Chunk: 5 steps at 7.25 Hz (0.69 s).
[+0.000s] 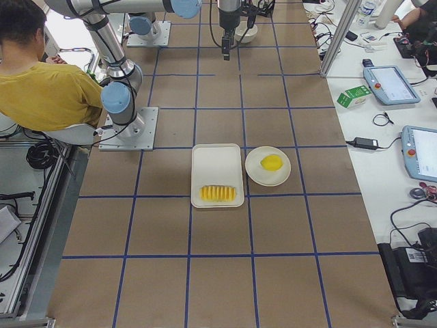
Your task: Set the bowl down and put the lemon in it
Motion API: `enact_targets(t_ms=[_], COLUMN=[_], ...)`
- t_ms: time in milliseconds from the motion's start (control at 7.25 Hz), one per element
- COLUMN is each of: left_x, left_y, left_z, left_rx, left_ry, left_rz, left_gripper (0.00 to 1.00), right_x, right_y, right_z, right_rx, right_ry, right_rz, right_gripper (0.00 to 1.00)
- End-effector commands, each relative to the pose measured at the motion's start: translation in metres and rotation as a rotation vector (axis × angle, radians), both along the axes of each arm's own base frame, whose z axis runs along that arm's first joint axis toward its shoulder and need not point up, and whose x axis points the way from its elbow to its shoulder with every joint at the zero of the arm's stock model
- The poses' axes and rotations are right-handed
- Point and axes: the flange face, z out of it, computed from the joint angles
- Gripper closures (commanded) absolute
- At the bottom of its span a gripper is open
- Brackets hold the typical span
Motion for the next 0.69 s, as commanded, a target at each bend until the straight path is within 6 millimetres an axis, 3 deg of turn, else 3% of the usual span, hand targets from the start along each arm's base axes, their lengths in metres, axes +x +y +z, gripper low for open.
enact_targets(t_ms=[0,276,552], left_x=[0.0,0.005,0.042], left_y=[0.001,0.002,-0.053], left_z=[-0.003,-0.009,-0.063], left_rx=[0.01,0.033,0.104], left_ry=[-0.001,0.003,0.027], left_rz=[-0.001,-0.046,-0.1], left_gripper=[0.0,0.0,0.0], right_x=[0.001,0.001,-0.002], right_y=[0.001,0.0,0.0], right_z=[0.003,-0.003,-0.009], right_rx=[-0.008,0.006,0.036], right_ry=[-0.003,-0.013,-0.001], right_rz=[0.001,0.007,0.005], right_gripper=[0.0,0.0,0.0])
